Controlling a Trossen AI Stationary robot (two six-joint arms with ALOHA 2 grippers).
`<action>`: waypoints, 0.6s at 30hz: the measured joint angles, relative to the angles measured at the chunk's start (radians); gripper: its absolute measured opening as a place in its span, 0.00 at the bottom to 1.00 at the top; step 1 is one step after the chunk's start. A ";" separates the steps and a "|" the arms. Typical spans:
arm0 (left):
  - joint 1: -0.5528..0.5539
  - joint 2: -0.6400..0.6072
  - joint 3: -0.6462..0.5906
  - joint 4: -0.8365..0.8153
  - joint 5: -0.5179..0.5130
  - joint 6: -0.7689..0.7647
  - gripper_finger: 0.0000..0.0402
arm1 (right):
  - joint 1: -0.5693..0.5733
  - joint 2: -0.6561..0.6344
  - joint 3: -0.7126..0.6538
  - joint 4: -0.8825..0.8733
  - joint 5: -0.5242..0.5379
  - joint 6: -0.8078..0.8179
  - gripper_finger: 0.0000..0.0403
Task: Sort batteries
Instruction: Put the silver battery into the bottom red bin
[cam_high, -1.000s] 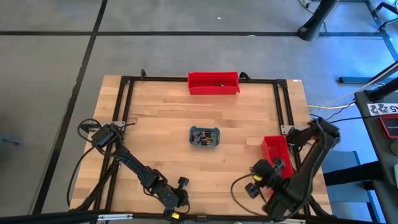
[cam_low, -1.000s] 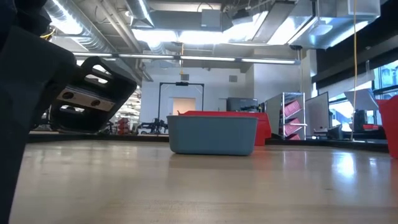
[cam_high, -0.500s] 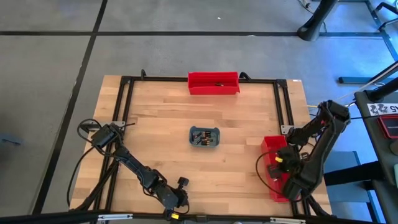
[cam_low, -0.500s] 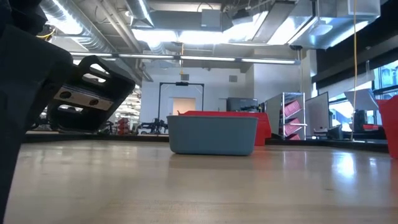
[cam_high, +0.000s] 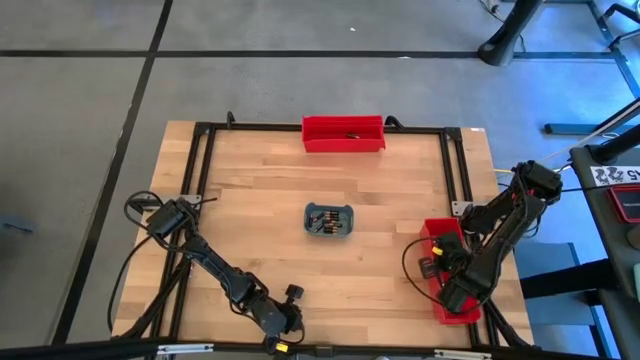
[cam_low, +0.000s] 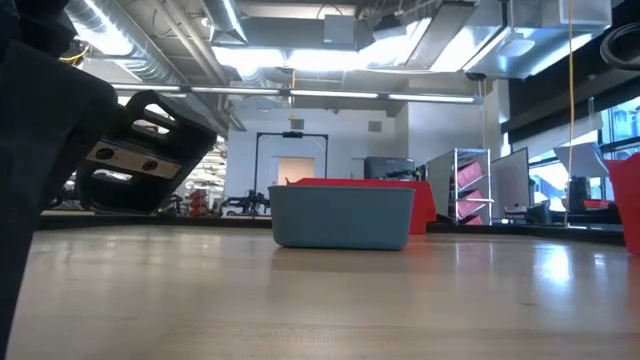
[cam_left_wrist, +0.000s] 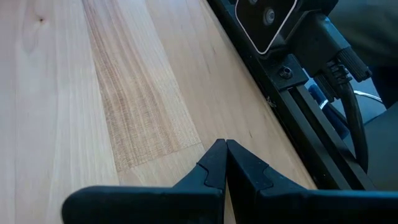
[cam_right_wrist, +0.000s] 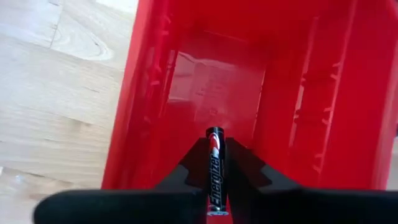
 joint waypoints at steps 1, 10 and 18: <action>0.000 0.000 0.000 0.000 0.000 0.000 0.00 | 0.000 0.000 -0.002 0.005 -0.001 0.000 0.09; 0.000 0.000 0.000 0.000 0.000 -0.005 0.00 | 0.000 0.000 -0.002 0.028 -0.001 -0.011 0.17; 0.000 0.000 0.000 0.000 0.000 -0.017 0.00 | 0.001 0.001 0.011 0.003 0.000 -0.027 0.26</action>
